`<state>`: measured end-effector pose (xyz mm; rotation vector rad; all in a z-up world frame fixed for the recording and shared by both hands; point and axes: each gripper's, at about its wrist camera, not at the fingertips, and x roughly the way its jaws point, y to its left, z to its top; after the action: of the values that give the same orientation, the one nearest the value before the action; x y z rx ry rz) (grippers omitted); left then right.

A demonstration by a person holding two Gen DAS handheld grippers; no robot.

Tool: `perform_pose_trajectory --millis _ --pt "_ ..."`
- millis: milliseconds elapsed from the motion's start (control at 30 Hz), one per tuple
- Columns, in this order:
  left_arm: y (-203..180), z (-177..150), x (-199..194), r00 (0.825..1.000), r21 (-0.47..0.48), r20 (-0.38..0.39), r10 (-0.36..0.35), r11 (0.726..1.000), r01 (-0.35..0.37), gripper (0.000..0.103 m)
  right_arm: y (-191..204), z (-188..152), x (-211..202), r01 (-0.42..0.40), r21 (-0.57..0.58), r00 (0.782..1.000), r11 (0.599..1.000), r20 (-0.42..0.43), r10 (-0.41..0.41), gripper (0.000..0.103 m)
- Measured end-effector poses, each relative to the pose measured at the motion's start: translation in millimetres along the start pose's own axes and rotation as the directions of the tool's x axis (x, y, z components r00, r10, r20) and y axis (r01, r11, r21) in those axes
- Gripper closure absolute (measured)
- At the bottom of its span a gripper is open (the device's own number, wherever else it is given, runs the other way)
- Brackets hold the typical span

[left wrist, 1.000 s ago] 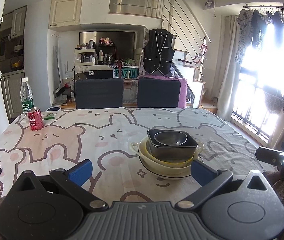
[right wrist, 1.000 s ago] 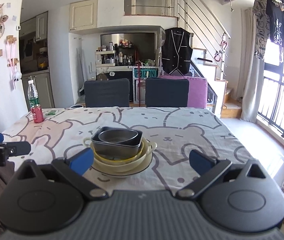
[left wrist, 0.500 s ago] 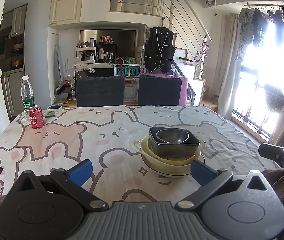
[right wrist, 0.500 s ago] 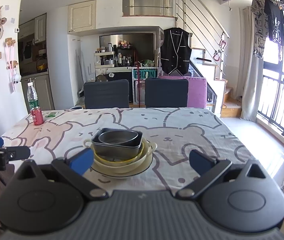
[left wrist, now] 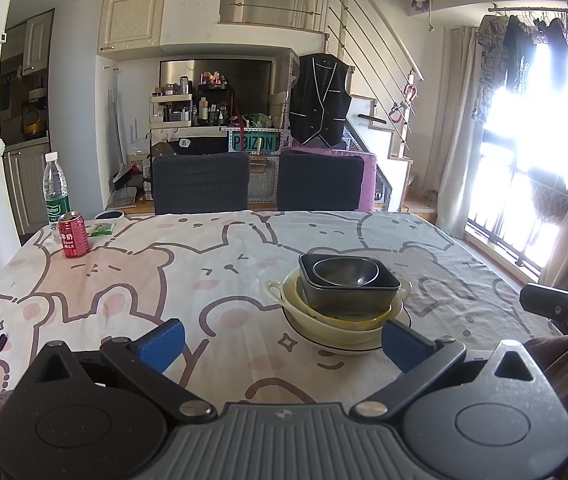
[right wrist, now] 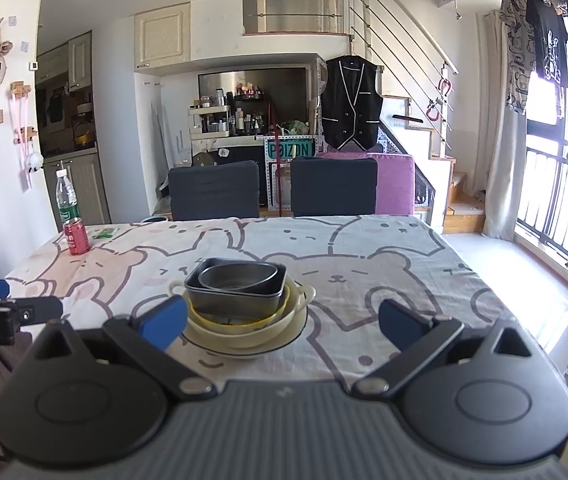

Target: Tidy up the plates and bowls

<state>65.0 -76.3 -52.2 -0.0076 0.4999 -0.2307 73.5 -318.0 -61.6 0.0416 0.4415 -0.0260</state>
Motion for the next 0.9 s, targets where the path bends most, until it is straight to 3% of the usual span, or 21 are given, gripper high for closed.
perform_pose_trajectory --millis 900 --pt "-0.7 0.1 -0.3 1.000 0.003 0.000 0.001 1.000 -0.001 0.000 2.2 -0.9 -1.1 0.001 0.000 1.000 1.000 0.001 -0.001 0.000"
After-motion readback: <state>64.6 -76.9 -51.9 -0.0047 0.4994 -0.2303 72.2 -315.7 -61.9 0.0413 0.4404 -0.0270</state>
